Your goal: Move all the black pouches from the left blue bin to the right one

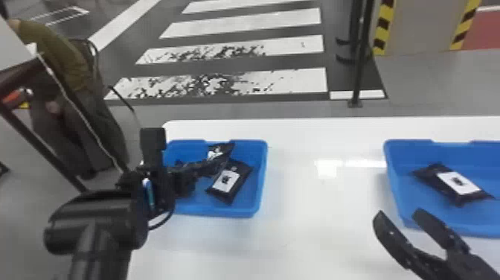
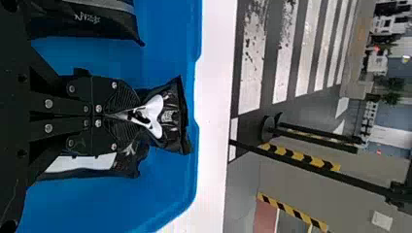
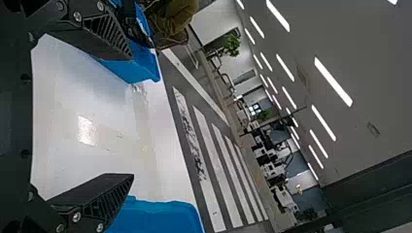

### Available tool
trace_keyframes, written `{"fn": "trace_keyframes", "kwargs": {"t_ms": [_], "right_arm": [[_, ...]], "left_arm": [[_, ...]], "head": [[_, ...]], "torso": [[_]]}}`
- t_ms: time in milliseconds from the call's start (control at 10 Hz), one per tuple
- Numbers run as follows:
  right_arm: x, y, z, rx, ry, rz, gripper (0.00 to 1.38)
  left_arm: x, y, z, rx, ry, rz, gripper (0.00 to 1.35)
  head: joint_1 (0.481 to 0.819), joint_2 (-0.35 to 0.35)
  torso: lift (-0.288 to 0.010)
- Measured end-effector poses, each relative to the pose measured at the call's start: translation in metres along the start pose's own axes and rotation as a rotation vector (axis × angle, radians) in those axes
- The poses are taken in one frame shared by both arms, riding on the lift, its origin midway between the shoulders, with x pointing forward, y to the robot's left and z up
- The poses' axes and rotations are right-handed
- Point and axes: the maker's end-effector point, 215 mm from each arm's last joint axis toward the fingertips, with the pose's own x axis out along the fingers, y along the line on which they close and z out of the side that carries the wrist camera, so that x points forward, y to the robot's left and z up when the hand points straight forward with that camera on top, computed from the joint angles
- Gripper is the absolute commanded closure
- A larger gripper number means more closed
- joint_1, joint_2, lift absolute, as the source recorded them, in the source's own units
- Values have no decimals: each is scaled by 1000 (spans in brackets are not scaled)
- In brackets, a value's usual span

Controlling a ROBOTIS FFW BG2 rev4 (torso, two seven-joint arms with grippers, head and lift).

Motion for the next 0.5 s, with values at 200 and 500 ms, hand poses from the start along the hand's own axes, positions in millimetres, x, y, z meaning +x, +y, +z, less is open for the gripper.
{"fn": "trace_keyframes", "kwargs": {"t_ms": [200,500], "right_arm": [[5,14,4,33,5,57,171],[24,57,13,134,0,183,171]], "left_arm": [[-33,-55,23,81,-91,-78,1199],[-58,-161,22,96,-136,-295,1199]], "head": [[695,200],[695,133]], "torso": [[-140],[-140]]}}
